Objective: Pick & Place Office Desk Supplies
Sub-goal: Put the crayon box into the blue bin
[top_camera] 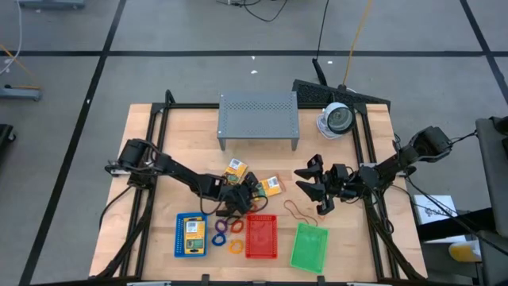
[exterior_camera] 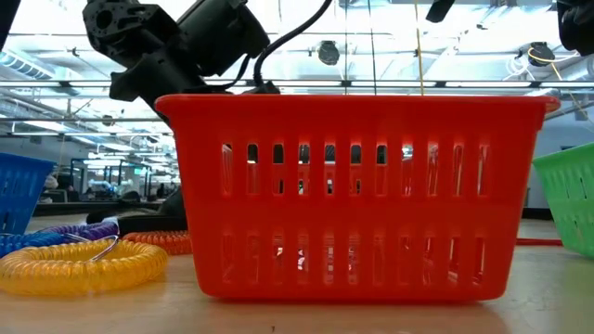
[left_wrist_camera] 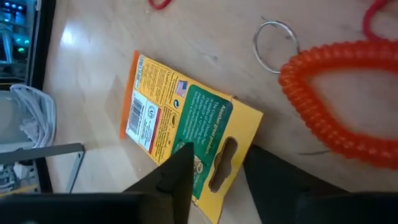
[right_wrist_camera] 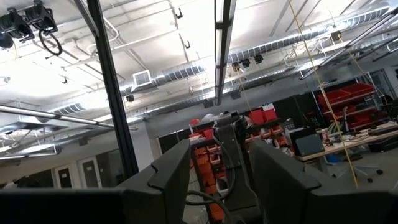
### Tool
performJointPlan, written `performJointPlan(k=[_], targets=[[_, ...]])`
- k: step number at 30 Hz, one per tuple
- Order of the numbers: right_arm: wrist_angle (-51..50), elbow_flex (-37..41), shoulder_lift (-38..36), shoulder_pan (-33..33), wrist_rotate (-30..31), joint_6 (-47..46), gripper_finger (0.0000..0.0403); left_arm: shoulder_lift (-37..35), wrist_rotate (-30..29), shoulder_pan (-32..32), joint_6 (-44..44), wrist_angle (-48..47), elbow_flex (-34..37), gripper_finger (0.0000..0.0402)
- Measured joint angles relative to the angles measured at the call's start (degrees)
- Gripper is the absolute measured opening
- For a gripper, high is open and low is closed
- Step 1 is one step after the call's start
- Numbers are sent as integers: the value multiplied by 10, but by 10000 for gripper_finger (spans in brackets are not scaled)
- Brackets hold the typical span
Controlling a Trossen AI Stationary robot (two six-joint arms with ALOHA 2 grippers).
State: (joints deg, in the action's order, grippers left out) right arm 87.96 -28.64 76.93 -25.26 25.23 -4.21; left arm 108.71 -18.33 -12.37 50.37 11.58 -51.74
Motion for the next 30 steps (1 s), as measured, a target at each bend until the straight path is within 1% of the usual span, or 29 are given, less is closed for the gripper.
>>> performJointPlan(k=[2,6,7,10,13,16,20,23,26,28,30], targets=[[0,0,0,0,0,0,155,0,-13,0,-7,-3,-4,109],[0,0,0,0,0,0,155,0,-39,0,-28,-8,-12,24],[-1,0,0,0,0,0,155,0,-41,0,-32,-9,-14,13],[-4,0,0,0,0,0,155,0,-46,0,-41,-10,-14,14],[-6,0,0,0,0,0,155,-1,-76,-1,-44,-10,-14,6],[-12,0,0,0,0,0,155,-1,-100,-1,-44,-10,-14,7],[-15,0,0,0,0,1,155,-19,-131,-4,-44,-16,-14,4],[-17,0,0,0,0,1,155,-48,-150,-11,-44,-32,-14,4],[-20,0,0,0,0,0,155,-91,-166,-19,-56,-60,-14,4],[-21,0,0,0,0,-7,155,-120,-194,-27,-66,-84,-14,3],[-21,0,0,-1,0,-13,155,-151,-236,-37,-78,-117,-14,3]])
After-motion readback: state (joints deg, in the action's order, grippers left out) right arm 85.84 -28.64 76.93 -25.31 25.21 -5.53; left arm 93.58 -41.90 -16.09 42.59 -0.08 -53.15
